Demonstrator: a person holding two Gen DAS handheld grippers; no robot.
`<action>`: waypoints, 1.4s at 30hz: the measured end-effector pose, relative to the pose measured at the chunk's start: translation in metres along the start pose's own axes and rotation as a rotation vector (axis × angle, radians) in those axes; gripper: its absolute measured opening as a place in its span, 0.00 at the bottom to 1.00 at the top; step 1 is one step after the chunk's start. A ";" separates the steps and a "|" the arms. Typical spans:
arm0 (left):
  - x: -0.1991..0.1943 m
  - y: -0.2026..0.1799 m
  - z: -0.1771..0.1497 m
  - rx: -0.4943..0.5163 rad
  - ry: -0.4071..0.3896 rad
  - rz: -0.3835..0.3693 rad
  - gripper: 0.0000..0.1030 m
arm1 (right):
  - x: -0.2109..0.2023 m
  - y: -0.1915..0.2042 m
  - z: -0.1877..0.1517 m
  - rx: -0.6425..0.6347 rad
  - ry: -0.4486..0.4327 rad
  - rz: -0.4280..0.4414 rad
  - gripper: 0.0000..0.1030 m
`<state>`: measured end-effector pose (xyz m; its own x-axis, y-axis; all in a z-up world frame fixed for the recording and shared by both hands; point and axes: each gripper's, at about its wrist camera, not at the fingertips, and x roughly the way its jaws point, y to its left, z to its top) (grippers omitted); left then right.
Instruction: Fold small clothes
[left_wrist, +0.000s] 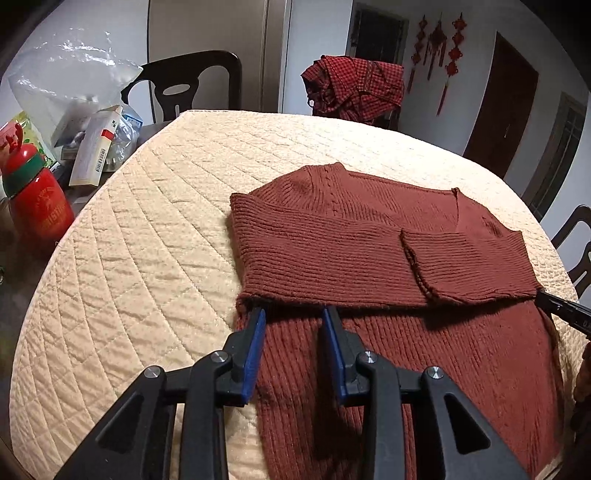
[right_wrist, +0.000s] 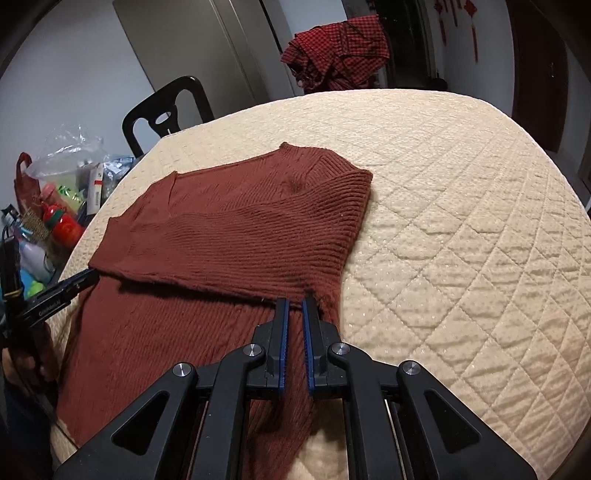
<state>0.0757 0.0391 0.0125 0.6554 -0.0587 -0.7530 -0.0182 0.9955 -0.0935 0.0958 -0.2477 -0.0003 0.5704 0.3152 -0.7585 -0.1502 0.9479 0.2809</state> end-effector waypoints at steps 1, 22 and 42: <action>-0.002 0.000 -0.001 0.004 0.000 0.004 0.33 | -0.003 0.000 -0.001 -0.001 0.001 -0.005 0.07; -0.050 0.003 -0.064 -0.010 0.031 -0.079 0.46 | -0.045 0.004 -0.068 0.074 0.032 0.122 0.39; -0.094 0.003 -0.115 -0.084 0.036 -0.224 0.49 | -0.075 0.020 -0.128 0.142 0.088 0.371 0.40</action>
<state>-0.0732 0.0385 0.0079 0.6226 -0.2820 -0.7300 0.0609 0.9475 -0.3140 -0.0528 -0.2459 -0.0130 0.4259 0.6431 -0.6365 -0.2160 0.7554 0.6186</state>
